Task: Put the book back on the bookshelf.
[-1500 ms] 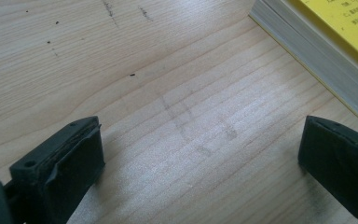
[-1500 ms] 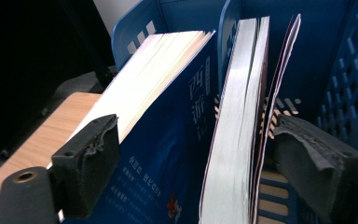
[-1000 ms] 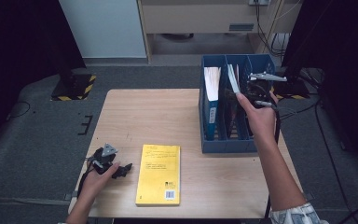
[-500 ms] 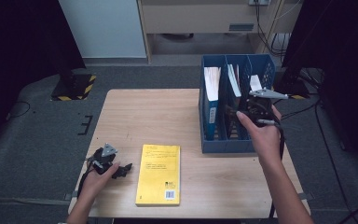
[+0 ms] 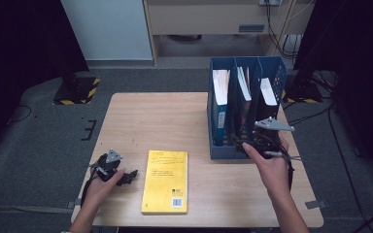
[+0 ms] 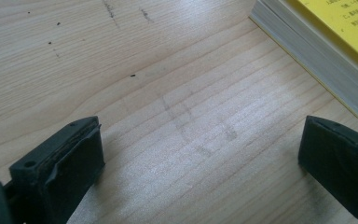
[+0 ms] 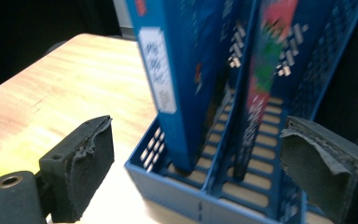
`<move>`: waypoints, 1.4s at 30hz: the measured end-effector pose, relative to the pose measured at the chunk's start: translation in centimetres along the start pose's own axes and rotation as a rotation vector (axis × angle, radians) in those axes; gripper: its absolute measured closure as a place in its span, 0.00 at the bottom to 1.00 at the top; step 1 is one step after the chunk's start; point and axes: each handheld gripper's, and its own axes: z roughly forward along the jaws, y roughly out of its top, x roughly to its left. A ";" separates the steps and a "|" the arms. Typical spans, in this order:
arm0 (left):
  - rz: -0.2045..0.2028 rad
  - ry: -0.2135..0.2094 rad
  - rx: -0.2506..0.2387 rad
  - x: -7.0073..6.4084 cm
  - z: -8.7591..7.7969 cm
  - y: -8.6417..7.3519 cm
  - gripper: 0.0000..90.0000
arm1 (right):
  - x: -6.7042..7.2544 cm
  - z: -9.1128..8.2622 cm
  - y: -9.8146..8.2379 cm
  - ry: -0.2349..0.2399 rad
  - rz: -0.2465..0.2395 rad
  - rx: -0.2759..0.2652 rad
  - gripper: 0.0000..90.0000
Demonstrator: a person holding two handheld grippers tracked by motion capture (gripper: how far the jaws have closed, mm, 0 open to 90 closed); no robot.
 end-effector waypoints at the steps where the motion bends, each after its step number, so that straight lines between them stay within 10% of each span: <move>1: -0.001 0.001 0.000 0.0 0.0 0.0 0.00 | 0.2 0.1 -0.6 0.003 -0.004 0.004 0.12; 20: -0.002 0.000 0.001 0.0 0.0 0.0 0.00 | 4.1 3.2 -6.1 0.057 -0.087 0.098 0.13; 42: -0.026 -0.017 0.016 0.1 -0.4 0.4 0.04 | 9.2 6.1 -8.1 0.192 -0.163 0.143 0.14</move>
